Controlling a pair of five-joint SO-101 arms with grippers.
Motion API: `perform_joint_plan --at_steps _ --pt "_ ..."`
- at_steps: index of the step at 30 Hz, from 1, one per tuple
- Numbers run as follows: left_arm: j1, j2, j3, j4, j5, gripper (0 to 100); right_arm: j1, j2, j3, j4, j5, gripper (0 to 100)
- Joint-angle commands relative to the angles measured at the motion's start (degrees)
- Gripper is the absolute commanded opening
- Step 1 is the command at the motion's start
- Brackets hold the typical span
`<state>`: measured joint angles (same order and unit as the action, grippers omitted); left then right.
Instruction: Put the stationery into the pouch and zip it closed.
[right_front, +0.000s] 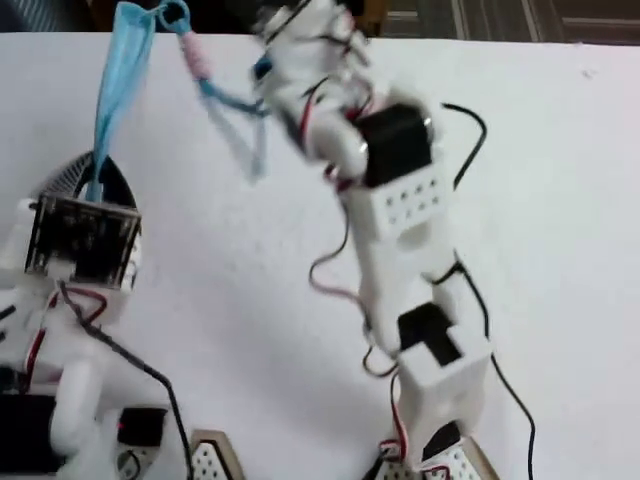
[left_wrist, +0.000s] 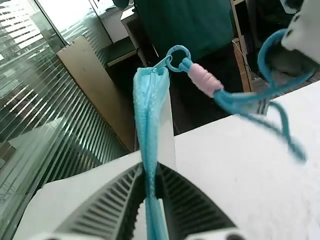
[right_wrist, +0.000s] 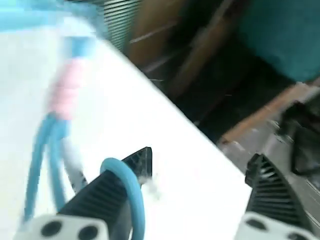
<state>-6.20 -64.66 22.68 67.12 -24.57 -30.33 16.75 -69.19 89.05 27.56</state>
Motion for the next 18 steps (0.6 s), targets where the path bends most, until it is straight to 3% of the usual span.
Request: perform_joint_plan --at_steps 1,5,12,18 --pt "-0.3 5.8 -1.2 -1.8 0.0 2 -5.5 -5.7 -2.3 5.8 0.0 30.5" --pt "-0.3 13.0 -4.4 -1.8 4.7 2 -10.2 -9.1 -2.1 12.2 -0.1 30.5" --pt "-2.0 25.8 -12.3 -2.4 11.3 2 -10.9 -16.0 -1.0 12.4 -0.1 30.5" --pt "-5.4 35.8 -19.4 -3.3 14.4 2 -11.0 -26.9 12.9 12.4 -0.1 30.5"
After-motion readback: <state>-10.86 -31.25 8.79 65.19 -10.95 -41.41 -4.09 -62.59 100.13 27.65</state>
